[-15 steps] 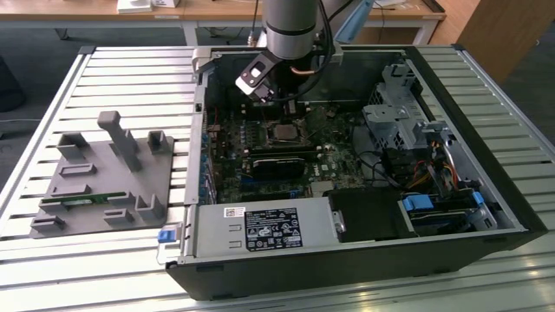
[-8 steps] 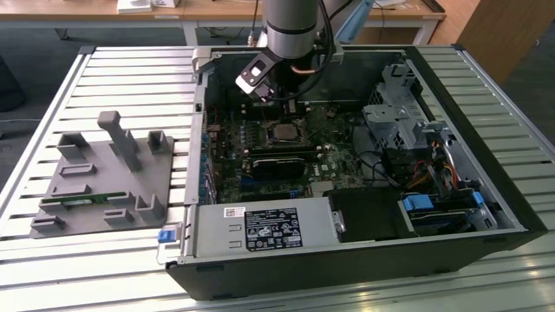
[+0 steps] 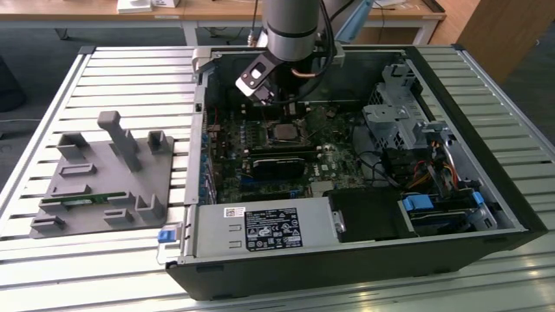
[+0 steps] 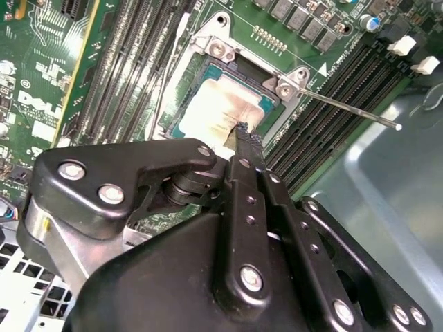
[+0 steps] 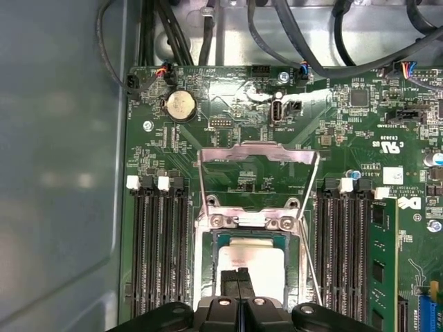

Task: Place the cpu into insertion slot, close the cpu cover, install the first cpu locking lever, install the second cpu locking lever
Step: 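Place the cpu into insertion slot, then close the cpu cover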

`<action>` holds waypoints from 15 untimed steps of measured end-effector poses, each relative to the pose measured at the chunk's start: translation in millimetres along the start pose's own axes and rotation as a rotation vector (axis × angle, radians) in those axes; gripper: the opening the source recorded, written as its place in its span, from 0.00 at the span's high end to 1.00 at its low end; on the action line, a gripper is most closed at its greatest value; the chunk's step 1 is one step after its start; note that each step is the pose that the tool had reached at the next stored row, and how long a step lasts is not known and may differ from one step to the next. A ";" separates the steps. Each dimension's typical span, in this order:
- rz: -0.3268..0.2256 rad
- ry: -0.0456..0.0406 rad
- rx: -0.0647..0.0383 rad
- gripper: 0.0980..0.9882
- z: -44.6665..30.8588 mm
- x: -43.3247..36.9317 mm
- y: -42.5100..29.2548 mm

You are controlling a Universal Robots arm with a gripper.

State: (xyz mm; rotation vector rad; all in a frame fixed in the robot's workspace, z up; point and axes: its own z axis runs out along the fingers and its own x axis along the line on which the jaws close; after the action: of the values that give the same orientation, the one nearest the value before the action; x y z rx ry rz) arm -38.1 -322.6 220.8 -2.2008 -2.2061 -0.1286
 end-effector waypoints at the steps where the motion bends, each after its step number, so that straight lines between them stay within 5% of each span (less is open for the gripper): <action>1: 0.000 0.0012 0.000 0.99 0.0 -0.5 0.0; 15: 0.003 0.0117 0.014 0.99 -0.8 -1.2 3.0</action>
State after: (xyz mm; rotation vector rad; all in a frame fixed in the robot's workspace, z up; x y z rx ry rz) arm -35.1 -323.9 221.7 -2.1905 -2.1906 -0.1250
